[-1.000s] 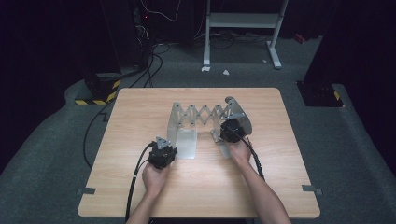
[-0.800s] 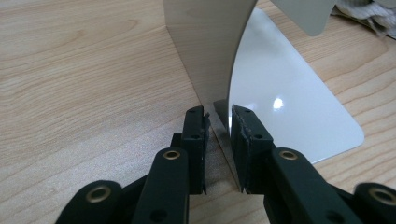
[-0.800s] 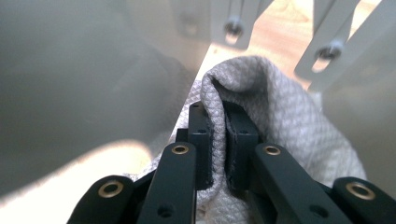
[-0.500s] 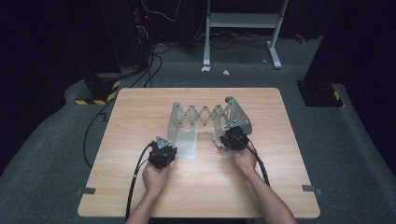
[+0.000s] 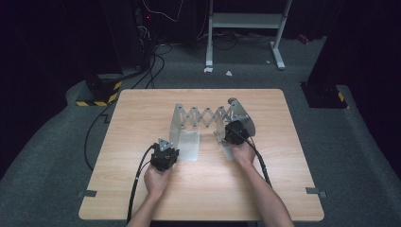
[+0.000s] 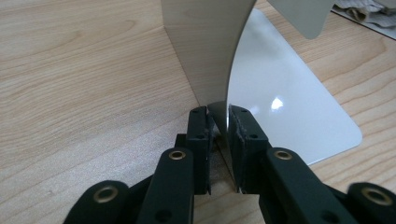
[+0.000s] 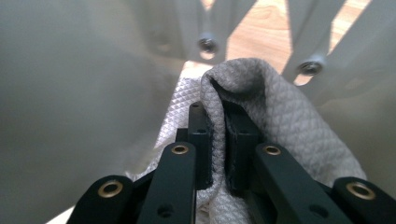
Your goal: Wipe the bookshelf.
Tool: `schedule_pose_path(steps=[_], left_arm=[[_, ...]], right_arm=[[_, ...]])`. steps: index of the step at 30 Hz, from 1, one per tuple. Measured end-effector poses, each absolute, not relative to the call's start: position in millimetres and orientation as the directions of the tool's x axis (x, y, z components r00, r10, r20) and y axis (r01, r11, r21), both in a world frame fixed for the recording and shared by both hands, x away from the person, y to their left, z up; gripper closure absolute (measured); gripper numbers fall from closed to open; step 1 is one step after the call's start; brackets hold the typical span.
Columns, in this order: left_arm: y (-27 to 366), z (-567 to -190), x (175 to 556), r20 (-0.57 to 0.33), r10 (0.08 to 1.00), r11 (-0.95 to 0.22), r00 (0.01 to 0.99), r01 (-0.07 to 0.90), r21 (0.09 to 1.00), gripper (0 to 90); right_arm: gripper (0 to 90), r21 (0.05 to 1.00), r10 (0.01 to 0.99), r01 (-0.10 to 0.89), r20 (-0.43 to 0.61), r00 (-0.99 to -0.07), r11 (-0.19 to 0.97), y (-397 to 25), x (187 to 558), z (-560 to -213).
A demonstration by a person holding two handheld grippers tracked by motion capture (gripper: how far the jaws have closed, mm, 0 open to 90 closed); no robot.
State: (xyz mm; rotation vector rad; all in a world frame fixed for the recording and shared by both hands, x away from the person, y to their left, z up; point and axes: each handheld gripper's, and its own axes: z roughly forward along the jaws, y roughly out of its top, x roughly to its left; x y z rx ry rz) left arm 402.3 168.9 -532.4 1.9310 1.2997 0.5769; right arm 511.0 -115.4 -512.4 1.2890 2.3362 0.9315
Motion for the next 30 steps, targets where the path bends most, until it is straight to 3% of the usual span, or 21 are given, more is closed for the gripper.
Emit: schedule_pose_path(steps=[8, 17, 26, 30], left_arm=[[166.9, -532.4, 402.6, -0.028, 0.932, -0.21, 0.363, 0.6, 0.772, 80.2], [166.9, -532.3, 402.6, -0.029, 0.932, -0.209, 0.36, 0.601, 0.771, 80.3], [166.6, -532.4, 403.1, -0.031, 0.936, -0.2, 0.351, 0.602, 0.773, 80.8], [166.7, -532.4, 403.1, -0.03, 0.936, -0.201, 0.351, 0.602, 0.773, 80.9]], right_arm=[[83.3, 0.656, 0.798, 0.598, -0.01, -0.603, 0.461, -127.7, 471.9, -510.3], [83.2, 0.65, 0.818, 0.625, 0.008, -0.575, 0.433, -125.8, 485.4, -510.4], [83.2, 0.643, 0.76, 0.575, -0.018, -0.649, 0.506, -134.3, 452.4, -510.1], [83.1, 0.655, 0.773, 0.581, -0.007, -0.635, 0.483, -136.2, 450.5, -510.7]])
